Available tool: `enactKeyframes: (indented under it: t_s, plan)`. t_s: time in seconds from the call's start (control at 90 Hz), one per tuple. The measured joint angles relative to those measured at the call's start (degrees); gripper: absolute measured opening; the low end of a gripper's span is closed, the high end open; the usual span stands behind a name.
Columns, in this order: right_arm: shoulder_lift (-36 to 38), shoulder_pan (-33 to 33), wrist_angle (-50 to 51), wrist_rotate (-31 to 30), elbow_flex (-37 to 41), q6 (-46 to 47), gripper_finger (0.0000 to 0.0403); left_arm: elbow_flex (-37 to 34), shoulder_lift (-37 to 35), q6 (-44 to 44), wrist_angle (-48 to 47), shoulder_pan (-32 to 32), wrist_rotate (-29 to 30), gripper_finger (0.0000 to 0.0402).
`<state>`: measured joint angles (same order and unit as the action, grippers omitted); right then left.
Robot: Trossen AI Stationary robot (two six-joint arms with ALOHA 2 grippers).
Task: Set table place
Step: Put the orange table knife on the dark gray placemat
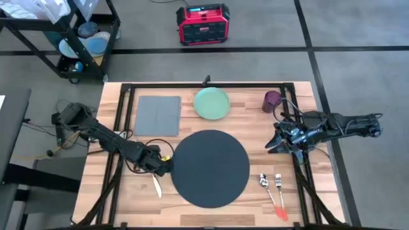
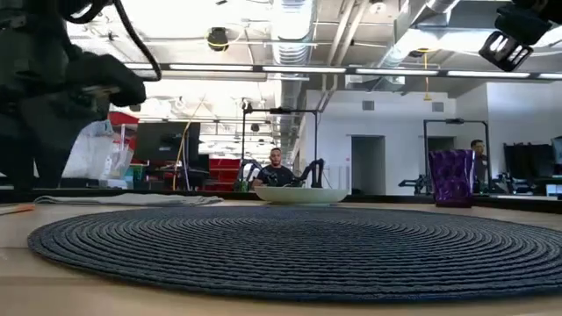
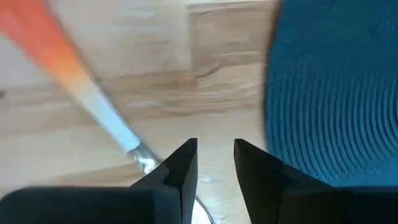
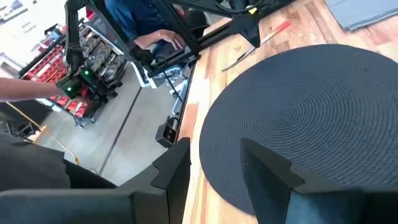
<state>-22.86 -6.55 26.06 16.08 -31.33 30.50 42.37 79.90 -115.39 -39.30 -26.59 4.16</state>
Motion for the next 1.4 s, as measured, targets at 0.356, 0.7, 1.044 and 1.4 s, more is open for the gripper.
enactKeyframes:
  t_s: [0.356,0.7,1.044,1.4]
  plan:
    - [0.0,-0.2,0.0,0.7,0.0,2.0,0.0127,0.0,0.0,-7.5,-8.2,-0.1,-3.6,0.0147]
    - [0.0,-0.2,0.1,1.2,0.0,2.6,0.0127,-2.1,3.2,-11.8,-4.3,0.4,-4.1,0.0173]
    - [0.0,-0.2,1.2,2.1,0.0,7.5,0.0127,-0.9,11.0,-13.2,-4.1,0.2,-5.8,0.0163]
    - [0.1,-0.2,0.9,3.0,-0.5,10.0,0.0126,-0.3,11.1,-10.4,-4.5,1.5,-2.4,0.0007]
